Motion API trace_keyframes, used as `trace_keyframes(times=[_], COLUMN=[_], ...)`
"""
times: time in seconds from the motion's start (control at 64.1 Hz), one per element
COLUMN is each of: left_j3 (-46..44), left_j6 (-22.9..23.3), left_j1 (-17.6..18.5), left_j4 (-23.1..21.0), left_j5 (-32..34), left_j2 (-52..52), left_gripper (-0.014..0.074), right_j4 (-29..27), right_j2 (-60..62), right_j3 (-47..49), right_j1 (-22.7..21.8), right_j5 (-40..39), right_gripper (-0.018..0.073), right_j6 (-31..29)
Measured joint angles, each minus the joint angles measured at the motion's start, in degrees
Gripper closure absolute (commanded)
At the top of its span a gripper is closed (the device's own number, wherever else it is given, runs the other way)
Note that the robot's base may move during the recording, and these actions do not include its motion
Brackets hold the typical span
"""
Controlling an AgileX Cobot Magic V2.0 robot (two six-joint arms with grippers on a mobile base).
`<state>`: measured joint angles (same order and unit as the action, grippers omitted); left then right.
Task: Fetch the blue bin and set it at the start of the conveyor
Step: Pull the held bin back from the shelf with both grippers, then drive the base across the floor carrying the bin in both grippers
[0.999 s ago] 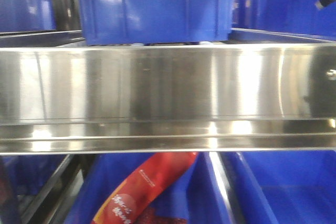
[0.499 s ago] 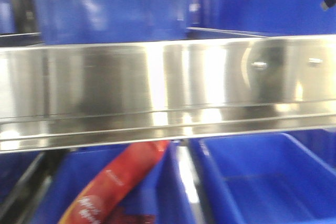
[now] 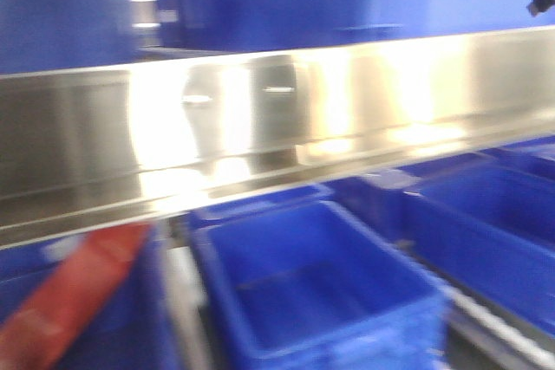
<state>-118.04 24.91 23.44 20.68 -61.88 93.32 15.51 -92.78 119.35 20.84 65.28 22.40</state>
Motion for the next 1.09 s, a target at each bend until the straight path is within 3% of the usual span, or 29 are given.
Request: trace_keyframes(times=[1.093], left_j3=[0.0], left_j6=[-0.1], left_j1=[0.0], left_j4=[0.0], left_j5=[0.0], left_j2=[0.0], left_gripper=[0.0707], right_j4=[0.0], right_j2=[0.0], right_j3=[0.0], right_j1=[0.0], right_j5=[0.5], right_gripper=[0.0722], right_j6=[0.0])
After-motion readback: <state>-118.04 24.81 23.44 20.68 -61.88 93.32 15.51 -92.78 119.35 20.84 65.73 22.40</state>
